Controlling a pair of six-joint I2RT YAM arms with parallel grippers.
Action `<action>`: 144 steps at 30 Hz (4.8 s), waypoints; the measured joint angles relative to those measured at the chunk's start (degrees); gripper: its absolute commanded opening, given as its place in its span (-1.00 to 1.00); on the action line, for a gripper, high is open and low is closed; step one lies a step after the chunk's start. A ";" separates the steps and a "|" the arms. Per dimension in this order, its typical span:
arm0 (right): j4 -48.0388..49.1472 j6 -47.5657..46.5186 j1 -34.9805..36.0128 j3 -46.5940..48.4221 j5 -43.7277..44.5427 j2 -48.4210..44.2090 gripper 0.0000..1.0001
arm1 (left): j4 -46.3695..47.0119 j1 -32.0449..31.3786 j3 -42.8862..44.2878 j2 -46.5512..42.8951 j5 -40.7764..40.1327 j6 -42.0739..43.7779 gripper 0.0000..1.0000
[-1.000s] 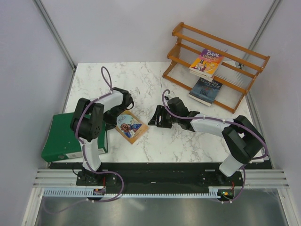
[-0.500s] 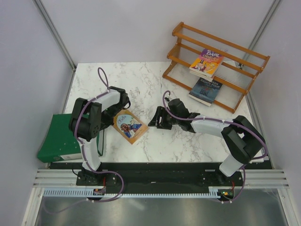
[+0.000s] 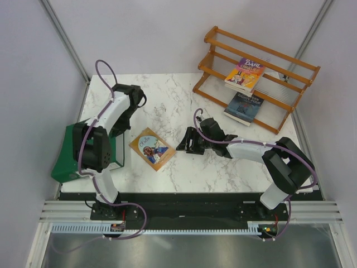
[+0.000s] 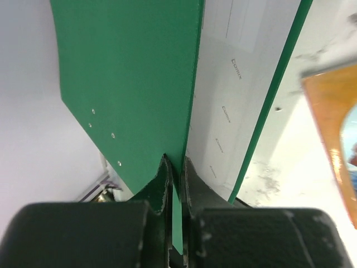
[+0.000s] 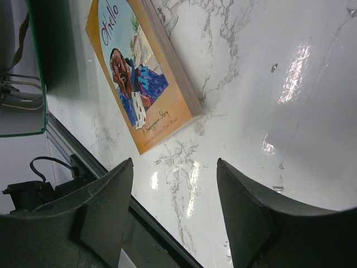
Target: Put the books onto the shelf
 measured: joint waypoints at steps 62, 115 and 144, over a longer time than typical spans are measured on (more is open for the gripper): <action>4.26 2.16 0.00 -3.39 -2.38 0.39 0.38 | 10.60 1.60 9.27 3.43 16.79 7.78 -0.26; 7.63 -0.63 -1.22 15.63 -8.04 21.88 0.33 | 22.03 -1.95 -13.66 6.32 26.56 4.55 -0.96; 4.57 -2.34 -3.06 4.87 -11.69 -1.36 -0.90 | 36.11 -5.01 -16.35 -20.06 44.72 3.13 -0.19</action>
